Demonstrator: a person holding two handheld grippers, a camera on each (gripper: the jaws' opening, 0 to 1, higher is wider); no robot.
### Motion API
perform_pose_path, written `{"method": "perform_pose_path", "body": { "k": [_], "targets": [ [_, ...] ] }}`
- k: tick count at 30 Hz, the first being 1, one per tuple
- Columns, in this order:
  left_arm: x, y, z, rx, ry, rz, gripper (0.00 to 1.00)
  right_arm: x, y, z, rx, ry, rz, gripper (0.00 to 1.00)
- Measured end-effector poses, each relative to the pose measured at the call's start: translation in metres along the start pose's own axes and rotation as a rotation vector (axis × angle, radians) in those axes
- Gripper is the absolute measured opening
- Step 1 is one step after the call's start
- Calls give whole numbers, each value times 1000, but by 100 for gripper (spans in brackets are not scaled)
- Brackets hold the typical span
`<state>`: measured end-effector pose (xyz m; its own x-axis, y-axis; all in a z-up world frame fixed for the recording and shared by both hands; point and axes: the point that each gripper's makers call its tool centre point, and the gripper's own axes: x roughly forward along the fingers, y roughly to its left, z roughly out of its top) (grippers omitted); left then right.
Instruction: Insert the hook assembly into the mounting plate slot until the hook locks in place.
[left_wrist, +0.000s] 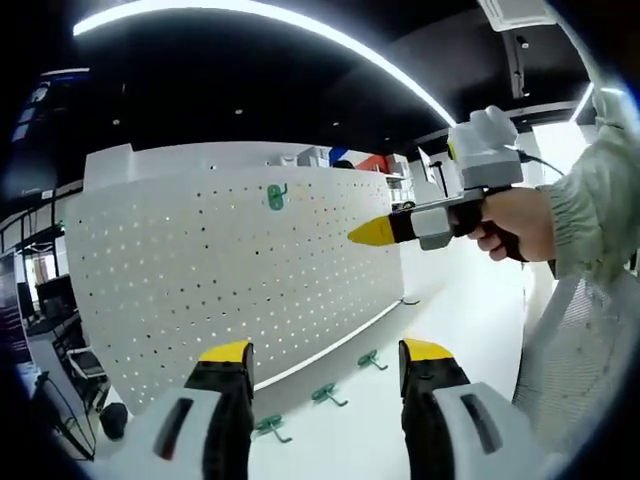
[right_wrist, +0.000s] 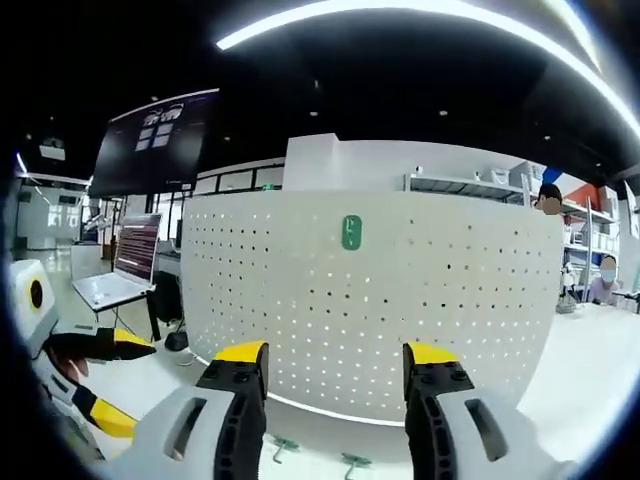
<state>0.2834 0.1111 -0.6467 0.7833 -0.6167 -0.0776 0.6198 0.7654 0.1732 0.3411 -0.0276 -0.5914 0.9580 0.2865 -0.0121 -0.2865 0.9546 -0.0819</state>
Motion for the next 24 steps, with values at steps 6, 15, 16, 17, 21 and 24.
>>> {"method": "perform_pose_path", "body": {
  "k": [6,15,16,17,21,24],
  "targets": [
    [0,-1,-3,13,15,-4,60,-22,2,-15,17,21,18,54],
    [0,-3,-8,29,39,-8,60,-46,17,-17,20,-8,94,54],
    [1,-4,-8,32,43,-10,60,-48,21,-15,16,-21,115,54],
    [1,-4,-9,34,46,-11,60,-50,23,-15,18,-26,124,54],
    [1,-6,-13,46,64,-18,59,-57,29,-16,-9,-49,140,53],
    [1,-8,-15,57,75,-24,59,-58,29,-18,-6,-51,141,53]
  ]
}}
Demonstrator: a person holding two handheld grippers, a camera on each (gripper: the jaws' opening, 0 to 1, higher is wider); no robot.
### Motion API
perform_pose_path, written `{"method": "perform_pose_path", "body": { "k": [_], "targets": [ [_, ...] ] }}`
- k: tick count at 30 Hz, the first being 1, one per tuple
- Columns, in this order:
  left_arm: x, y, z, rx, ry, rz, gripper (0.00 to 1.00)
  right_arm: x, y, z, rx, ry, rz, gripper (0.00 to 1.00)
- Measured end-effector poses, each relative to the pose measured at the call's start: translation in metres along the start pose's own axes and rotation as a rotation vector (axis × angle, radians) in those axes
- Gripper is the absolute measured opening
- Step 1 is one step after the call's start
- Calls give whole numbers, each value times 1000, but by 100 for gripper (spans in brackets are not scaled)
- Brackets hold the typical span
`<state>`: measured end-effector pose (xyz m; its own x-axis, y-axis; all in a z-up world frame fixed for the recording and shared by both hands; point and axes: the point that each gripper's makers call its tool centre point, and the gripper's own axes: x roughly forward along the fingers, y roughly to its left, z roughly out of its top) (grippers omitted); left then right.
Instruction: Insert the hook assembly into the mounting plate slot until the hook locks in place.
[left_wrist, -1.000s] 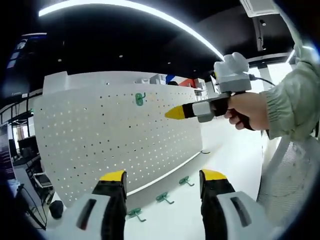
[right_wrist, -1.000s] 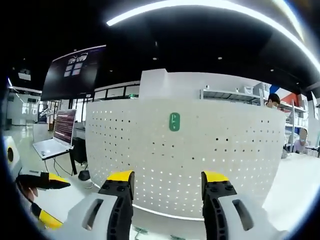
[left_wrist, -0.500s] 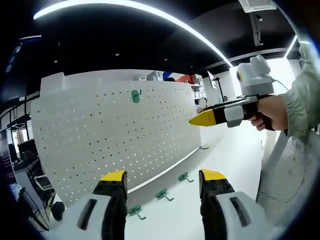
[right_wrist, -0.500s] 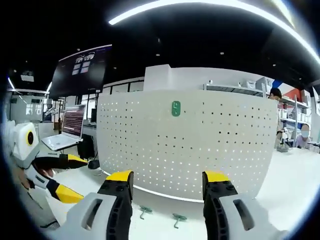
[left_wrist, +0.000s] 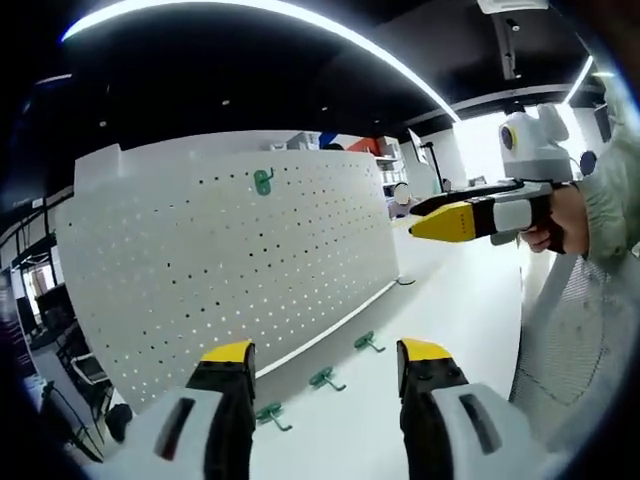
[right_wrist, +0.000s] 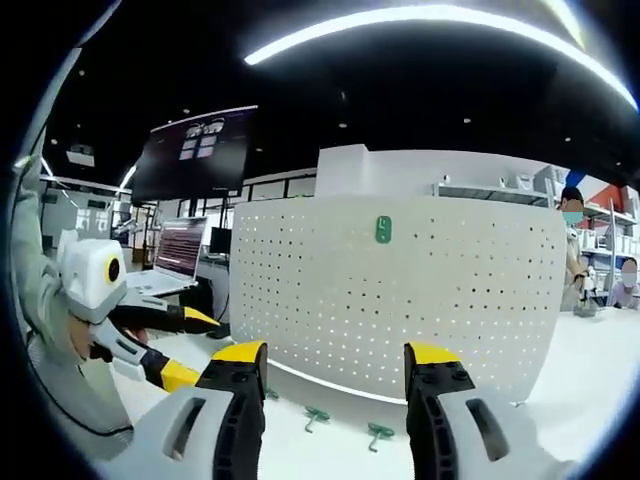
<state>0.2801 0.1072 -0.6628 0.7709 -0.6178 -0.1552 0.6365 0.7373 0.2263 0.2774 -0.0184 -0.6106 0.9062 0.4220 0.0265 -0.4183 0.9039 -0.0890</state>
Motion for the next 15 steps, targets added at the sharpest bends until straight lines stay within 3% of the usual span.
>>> {"method": "perform_pose_path", "body": {
  "k": [6,15],
  "targets": [
    [2,-3,-4,19,24,-11,59,-1,-3,-4,29,0,-6,53],
    [4,8,-9,44,53,5,55,2,4,-9,-5,12,29,53]
  ]
}}
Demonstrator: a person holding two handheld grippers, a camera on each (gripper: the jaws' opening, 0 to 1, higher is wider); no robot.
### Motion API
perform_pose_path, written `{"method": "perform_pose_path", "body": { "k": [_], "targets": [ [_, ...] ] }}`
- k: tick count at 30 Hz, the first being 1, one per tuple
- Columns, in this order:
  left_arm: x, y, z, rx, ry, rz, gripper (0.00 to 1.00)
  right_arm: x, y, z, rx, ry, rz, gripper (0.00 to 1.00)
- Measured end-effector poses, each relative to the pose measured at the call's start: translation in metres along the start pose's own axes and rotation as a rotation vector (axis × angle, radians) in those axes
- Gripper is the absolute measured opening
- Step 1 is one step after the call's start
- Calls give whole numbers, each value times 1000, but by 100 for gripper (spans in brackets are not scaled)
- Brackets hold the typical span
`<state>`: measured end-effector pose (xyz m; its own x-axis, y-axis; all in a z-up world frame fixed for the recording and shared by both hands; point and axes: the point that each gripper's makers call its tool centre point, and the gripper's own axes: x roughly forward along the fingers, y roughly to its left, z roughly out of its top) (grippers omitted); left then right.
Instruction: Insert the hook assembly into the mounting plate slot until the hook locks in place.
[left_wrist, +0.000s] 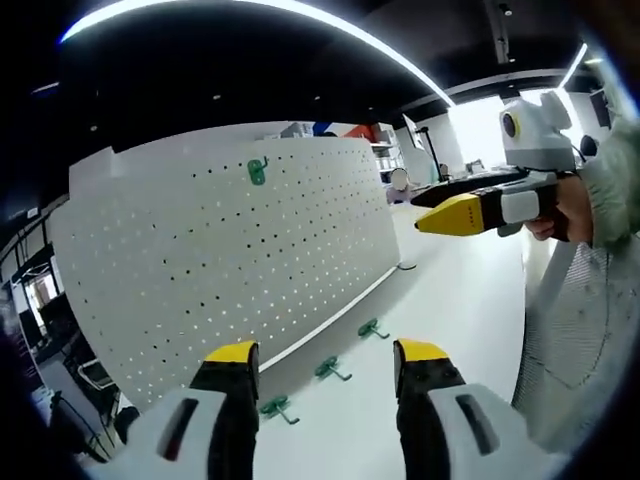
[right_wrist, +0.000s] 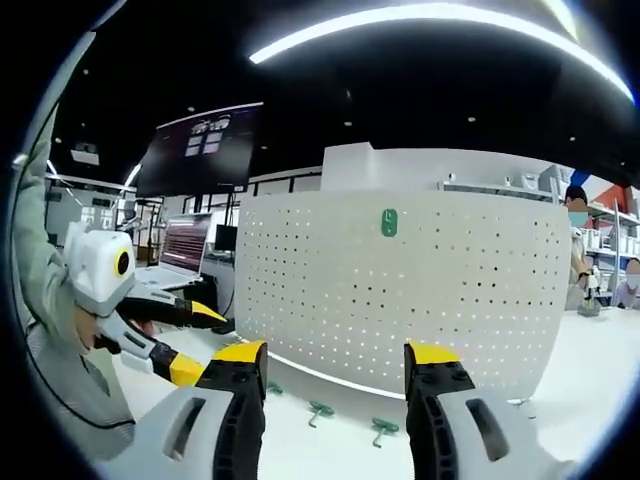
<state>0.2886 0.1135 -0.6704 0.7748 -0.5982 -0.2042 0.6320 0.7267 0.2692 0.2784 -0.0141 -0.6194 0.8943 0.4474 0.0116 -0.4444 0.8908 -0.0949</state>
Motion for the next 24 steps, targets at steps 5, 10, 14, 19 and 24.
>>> {"method": "perform_pose_path", "body": {
  "k": [5,10,14,19,24],
  "targets": [
    [1,14,-5,41,25,-3,50,1,-1,-1,15,-1,4,53],
    [5,30,-11,83,58,-19,43,1,-1,-1,16,-1,3,53],
    [11,38,-17,135,91,-45,37,1,0,-1,10,2,8,53],
    [18,48,-28,196,139,-71,33,0,-3,-2,22,1,-4,53],
    [25,56,-37,288,169,-121,25,0,-5,-2,25,1,-11,53]
  ]
}}
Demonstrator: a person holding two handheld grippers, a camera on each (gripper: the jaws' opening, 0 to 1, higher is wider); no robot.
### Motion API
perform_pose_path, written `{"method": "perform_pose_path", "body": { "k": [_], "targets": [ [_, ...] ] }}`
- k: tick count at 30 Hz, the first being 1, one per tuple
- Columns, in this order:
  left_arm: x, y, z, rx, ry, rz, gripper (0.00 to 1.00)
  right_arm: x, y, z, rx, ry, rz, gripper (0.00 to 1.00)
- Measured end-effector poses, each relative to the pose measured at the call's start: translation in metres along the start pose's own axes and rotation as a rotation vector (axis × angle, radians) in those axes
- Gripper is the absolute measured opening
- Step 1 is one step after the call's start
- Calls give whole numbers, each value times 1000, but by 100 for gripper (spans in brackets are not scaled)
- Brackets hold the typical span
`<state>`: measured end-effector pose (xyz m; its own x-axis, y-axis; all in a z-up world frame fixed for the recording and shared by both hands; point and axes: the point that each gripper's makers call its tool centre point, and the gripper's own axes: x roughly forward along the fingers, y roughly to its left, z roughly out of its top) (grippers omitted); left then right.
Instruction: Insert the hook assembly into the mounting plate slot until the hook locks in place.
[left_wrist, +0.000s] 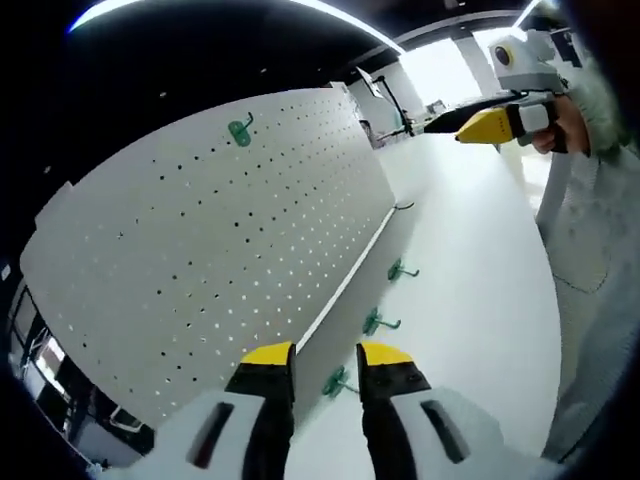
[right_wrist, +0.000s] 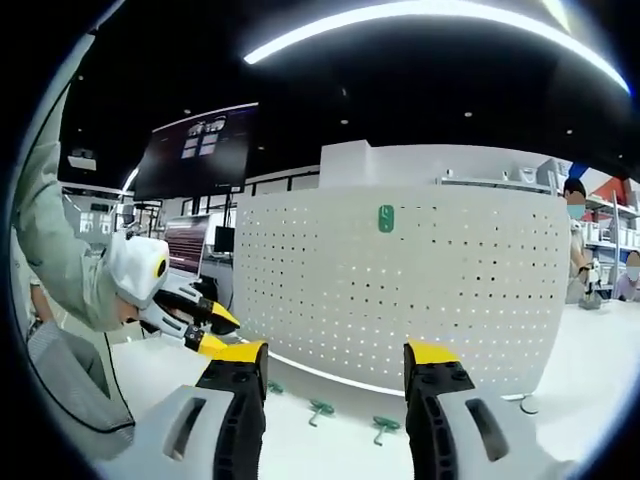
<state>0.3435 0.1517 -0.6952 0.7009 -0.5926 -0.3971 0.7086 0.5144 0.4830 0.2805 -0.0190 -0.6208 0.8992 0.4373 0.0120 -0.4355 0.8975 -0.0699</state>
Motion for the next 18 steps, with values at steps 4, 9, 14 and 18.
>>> {"method": "perform_pose_path", "body": {
  "k": [4,9,14,18],
  "targets": [
    [9,4,-13,25,35,-43,22,0,-1,0,0,1,-3,53],
    [21,6,-32,118,102,-113,19,0,-2,-2,1,5,-7,53],
    [33,14,-43,135,134,-134,19,0,-3,-3,0,8,-10,53],
    [43,14,-55,157,167,-181,18,0,-5,-4,5,12,-17,53]
  ]
}}
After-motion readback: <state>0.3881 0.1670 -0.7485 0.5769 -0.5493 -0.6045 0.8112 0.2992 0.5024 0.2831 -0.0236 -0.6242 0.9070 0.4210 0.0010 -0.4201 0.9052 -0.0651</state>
